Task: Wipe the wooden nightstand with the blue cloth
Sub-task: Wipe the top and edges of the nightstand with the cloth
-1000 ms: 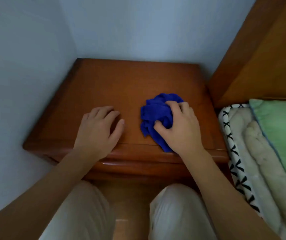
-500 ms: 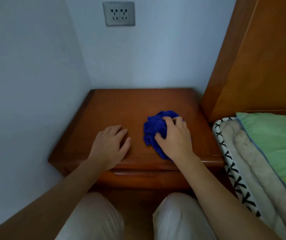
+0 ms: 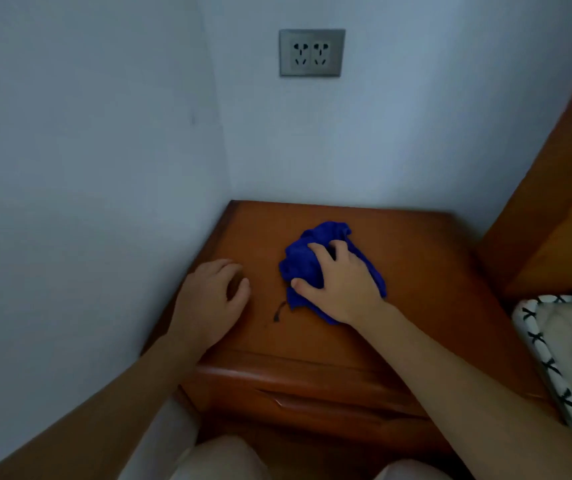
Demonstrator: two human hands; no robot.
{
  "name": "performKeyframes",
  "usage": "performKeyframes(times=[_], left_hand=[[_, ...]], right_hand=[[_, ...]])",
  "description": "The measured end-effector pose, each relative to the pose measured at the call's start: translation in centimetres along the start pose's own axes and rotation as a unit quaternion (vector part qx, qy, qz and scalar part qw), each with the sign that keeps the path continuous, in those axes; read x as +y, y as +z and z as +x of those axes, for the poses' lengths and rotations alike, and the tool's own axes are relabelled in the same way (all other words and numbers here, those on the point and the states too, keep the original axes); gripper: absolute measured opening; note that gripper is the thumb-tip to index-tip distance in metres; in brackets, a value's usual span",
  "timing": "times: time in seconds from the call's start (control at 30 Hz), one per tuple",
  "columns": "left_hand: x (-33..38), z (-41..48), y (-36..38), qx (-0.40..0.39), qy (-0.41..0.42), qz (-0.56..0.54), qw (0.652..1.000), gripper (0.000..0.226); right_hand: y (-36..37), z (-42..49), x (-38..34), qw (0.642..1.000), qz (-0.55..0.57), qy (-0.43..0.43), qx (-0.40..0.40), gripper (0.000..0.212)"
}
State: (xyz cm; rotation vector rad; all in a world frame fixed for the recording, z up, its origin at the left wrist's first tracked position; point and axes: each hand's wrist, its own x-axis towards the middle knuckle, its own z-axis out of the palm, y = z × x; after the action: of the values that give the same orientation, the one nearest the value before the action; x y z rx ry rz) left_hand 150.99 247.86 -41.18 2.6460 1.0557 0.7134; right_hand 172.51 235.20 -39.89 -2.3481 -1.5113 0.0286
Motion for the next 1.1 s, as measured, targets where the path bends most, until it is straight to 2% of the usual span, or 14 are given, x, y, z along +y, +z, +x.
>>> performKeyframes(times=[0.13, 0.4, 0.53, 0.73, 0.9, 1.1], left_hand=[[-0.4, 0.3, 0.7, 0.0, -0.011, 0.027, 1.0, 0.051], [-0.7, 0.8, 1.0, 0.024, 0.006, 0.006, 1.0, 0.049], [-0.9, 0.7, 0.9, 0.031, 0.007, -0.008, 0.999, 0.046], [-0.5, 0.6, 0.5, 0.062, 0.005, -0.022, 0.998, 0.038], [-0.6, 0.5, 0.8, 0.043, 0.006, 0.001, 0.999, 0.041], [-0.7, 0.7, 0.9, 0.03, 0.002, 0.011, 0.999, 0.048]], right_hand=[[1.4, 6.7, -0.7, 0.999, 0.01, -0.038, -0.012, 0.076], [4.7, 20.1, -4.4, 0.994, 0.035, -0.091, -0.043, 0.073], [5.5, 21.2, -6.2, 0.988, 0.03, -0.135, -0.065, 0.07], [5.1, 16.5, -5.0, 0.972, 0.05, -0.217, -0.071, 0.066], [4.9, 16.2, -3.1, 0.985, 0.063, -0.158, -0.039, 0.07], [6.3, 19.9, -5.1, 0.997, 0.024, -0.073, 0.002, 0.074]])
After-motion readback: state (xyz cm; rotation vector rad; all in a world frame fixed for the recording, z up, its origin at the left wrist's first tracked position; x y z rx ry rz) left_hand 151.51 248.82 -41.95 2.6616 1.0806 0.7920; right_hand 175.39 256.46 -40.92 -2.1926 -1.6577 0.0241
